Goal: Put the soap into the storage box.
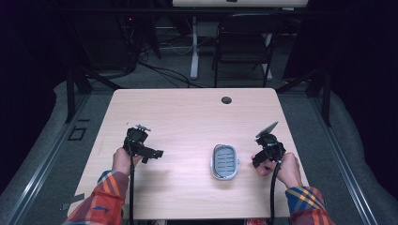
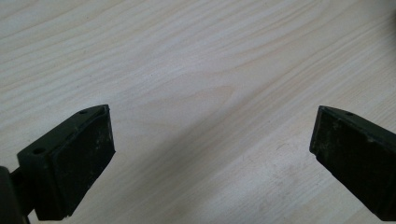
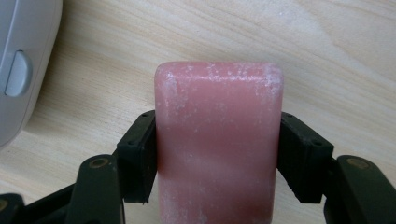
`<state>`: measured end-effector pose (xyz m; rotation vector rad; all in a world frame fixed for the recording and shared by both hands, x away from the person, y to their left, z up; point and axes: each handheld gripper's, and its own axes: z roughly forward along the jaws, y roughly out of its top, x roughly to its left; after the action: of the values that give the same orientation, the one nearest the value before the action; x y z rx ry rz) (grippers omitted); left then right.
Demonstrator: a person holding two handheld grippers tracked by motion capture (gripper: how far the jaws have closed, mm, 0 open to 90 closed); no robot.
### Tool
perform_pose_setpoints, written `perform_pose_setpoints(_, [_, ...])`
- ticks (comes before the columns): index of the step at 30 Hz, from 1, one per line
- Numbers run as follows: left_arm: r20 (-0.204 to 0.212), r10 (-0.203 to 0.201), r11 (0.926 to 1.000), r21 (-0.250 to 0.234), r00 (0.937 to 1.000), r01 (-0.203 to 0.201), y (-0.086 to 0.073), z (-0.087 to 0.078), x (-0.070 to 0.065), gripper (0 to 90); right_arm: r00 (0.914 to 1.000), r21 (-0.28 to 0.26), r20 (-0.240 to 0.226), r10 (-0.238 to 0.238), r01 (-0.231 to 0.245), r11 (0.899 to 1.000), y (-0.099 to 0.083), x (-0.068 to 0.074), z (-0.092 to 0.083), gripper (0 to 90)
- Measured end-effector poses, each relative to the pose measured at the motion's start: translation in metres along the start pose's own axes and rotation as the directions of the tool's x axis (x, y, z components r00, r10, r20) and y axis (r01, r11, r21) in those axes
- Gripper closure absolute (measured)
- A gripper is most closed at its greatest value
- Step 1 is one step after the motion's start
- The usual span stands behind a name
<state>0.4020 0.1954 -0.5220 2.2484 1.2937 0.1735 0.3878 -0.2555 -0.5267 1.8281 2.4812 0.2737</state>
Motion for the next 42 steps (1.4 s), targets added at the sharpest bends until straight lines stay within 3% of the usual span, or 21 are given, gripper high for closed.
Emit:
perform_pose_setpoints(5, [0.001,0.001,1.0000,0.002,1.0000,-0.001,0.000,0.001,-0.001,0.0,0.9994,0.034,0.010,-0.033,0.033,0.999,0.003,-0.004,-0.008,36.9])
perform_pose_setpoints(7, [0.001,0.006,1.0000,0.002,1.0000,-0.006,0.001,0.001,-0.001,0.0,0.9999,0.006,0.009,-0.014,0.014,1.000,0.003,-0.003,-0.008,36.9])
perform_pose_setpoints(11, [-0.002,0.007,1.0000,0.002,1.0000,-0.007,0.000,0.000,0.000,0.0,0.9992,0.026,0.008,-0.039,0.039,0.999,0.006,-0.003,-0.012,36.9])
perform_pose_setpoints(22, [0.005,0.010,0.9999,0.004,0.9999,-0.011,0.001,0.001,-0.001,0.0,0.9968,-0.006,0.008,-0.080,0.080,0.997,0.013,0.007,-0.028,36.9])
perform_pose_setpoints(27, [0.006,0.007,1.0000,0.005,1.0000,-0.007,0.001,0.001,-0.001,0.0,0.9941,0.011,0.007,-0.108,0.108,0.994,0.016,0.009,-0.032,36.9])
perform_pose_setpoints(29, [0.005,0.005,1.0000,0.003,1.0000,-0.005,0.001,0.001,-0.001,0.0,0.9944,-0.005,0.007,-0.105,0.105,0.994,0.016,0.011,-0.031,36.9])
perform_pose_setpoints(30, [0.006,0.007,1.0000,0.005,1.0000,-0.007,0.001,0.001,-0.001,0.0,0.9924,0.015,0.014,-0.122,0.122,0.992,0.017,0.011,-0.033,36.9])
perform_pose_setpoints(38, [0.006,0.007,1.0000,0.003,1.0000,-0.007,0.001,0.001,-0.001,0.0,0.9915,-0.010,0.016,-0.129,0.129,0.992,0.018,0.018,-0.043,36.9])
perform_pose_setpoints(42, [0.006,0.011,0.9999,0.001,0.9999,-0.011,0.001,0.000,-0.001,0.0,0.9868,0.005,0.019,-0.161,0.160,0.987,0.019,0.022,-0.049,36.9])
